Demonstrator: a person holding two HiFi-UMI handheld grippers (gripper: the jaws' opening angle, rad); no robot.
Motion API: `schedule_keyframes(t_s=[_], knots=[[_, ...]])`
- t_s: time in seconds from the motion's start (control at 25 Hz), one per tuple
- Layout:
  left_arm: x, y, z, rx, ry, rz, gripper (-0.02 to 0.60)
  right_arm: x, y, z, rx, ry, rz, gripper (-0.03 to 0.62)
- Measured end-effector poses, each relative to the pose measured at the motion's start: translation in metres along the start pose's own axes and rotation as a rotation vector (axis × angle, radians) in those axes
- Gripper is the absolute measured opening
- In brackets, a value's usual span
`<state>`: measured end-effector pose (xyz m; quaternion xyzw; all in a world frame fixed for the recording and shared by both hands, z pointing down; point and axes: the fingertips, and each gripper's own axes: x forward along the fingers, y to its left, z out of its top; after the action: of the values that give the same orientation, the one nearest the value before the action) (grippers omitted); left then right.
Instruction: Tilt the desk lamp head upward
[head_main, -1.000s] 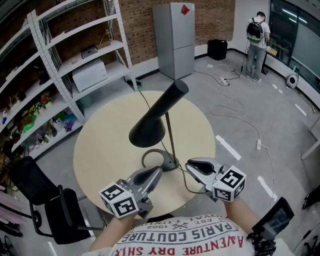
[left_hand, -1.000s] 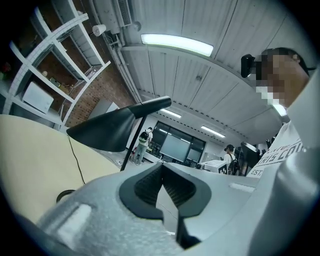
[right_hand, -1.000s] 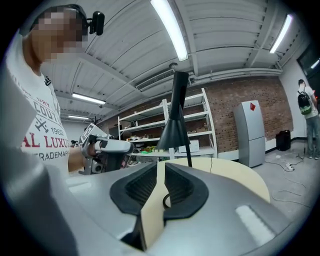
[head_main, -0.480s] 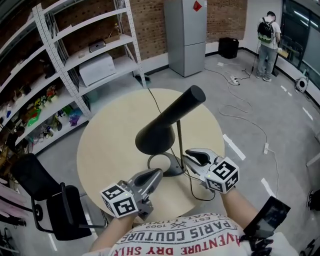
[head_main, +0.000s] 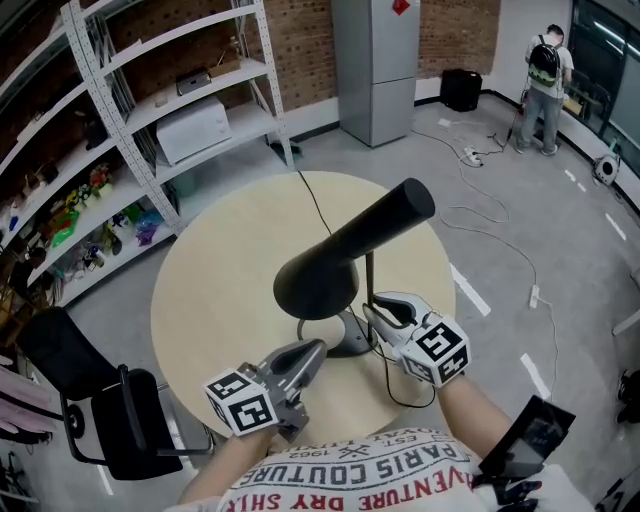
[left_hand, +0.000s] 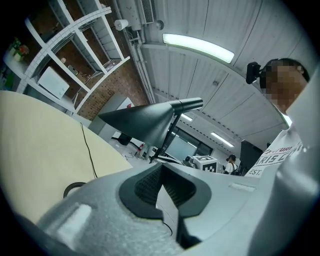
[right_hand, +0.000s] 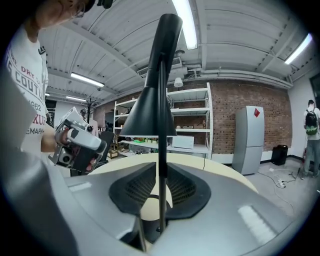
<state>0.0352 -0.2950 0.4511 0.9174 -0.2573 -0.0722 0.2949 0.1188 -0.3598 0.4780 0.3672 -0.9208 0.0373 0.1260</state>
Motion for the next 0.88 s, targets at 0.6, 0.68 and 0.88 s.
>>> schedule_keyframes(t_s=[0.6, 0.68, 0.88], knots=[[0.004, 0.016, 0.016, -0.158, -0.157, -0.137, 0.060, 0.000, -0.005, -0.002, 0.021, -0.007, -0.006, 0.044], [0.004, 0.020, 0.023, -0.220, -0.212, -0.172, 0.094, 0.000, -0.005, -0.002, 0.017, -0.003, -0.010, 0.044], [0.008, 0.025, 0.036, -0.314, -0.320, -0.251, 0.095, 0.001, -0.006, -0.002, 0.015, 0.000, -0.016, 0.044]])
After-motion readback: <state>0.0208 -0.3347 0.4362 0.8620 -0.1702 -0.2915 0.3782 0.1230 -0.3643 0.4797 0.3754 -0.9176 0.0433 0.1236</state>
